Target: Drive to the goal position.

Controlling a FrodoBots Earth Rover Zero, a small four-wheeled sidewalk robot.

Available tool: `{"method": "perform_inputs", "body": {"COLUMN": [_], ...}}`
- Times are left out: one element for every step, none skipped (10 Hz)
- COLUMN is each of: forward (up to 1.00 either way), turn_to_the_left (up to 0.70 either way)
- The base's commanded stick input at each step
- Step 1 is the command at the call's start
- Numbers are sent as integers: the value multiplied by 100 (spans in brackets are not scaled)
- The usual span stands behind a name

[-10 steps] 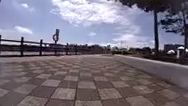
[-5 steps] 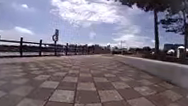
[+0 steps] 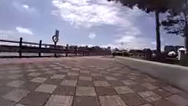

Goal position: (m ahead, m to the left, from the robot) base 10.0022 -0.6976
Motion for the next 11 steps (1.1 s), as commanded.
{"method": "perform_inputs", "body": {"forward": [45, 45, 45, 45, 45, 45, 45, 45, 45, 45, 45], "turn_to_the_left": [0, 0, 0, 0, 0, 0, 0, 0, 0, 0, 0]}}
